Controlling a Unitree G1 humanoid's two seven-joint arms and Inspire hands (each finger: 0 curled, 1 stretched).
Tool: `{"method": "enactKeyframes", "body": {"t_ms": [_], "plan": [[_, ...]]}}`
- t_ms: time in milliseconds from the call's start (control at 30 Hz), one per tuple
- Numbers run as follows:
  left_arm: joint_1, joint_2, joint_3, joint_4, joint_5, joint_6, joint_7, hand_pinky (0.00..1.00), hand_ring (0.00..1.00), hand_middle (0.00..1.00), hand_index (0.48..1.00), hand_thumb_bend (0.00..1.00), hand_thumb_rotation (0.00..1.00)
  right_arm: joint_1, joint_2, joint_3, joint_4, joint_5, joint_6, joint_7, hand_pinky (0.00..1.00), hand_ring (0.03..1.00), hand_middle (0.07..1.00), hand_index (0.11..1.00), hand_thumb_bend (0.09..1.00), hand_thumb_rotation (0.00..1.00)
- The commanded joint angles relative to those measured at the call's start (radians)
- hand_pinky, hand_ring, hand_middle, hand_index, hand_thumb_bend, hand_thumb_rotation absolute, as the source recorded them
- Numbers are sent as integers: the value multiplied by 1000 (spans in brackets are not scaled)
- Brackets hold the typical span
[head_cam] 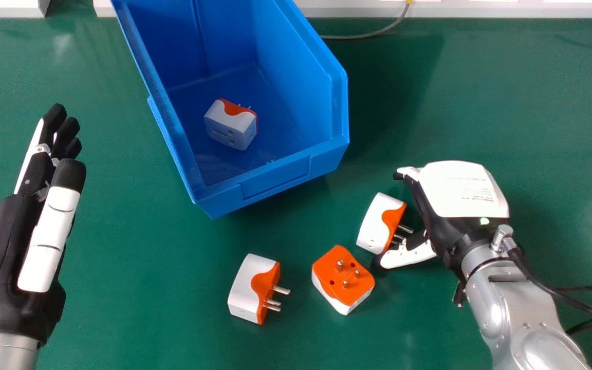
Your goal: Pick all objects and put in blue box
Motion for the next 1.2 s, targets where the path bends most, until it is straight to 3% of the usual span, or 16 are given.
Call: {"method": "enactKeyframes", "body": {"t_ms": [0, 267, 367, 633, 833, 1000, 1167], "plan": [[1, 3, 0, -30, 3, -8, 4, 1000, 1000, 991, 986, 779, 964, -17, 2, 9, 18, -13, 6, -2, 709, 814, 841, 822, 597, 433], [-4, -8, 0, -14, -16, -30, -8, 1000, 998, 987, 983, 760, 965, -26, 1, 13, 16, 0, -4, 14, 704, 809, 833, 815, 597, 420], [-5, -9, 1, -9, -15, -36, -13, 1000, 996, 985, 982, 748, 968, -28, -2, 17, 8, -3, -8, 25, 705, 810, 833, 813, 593, 419], [4, -5, -5, -30, 5, -12, 2, 1000, 996, 986, 984, 750, 970, -36, -2, 19, -12, -9, 3, 61, 705, 809, 831, 809, 589, 437], [4, -4, -5, -24, 1, -21, 0, 1000, 999, 993, 993, 765, 974, -40, -1, 16, -22, -4, 5, 79, 713, 813, 837, 817, 575, 456], [2, -2, -6, -27, 3, -8, 5, 1000, 1000, 992, 992, 774, 972, -49, 2, 16, -23, -4, 9, 97, 709, 809, 833, 816, 570, 456], [5, -3, -8, -31, 2, -10, 3, 1000, 1000, 996, 996, 774, 973, -57, 7, 21, -22, -6, 16, 110, 701, 802, 827, 810, 569, 452]]}}
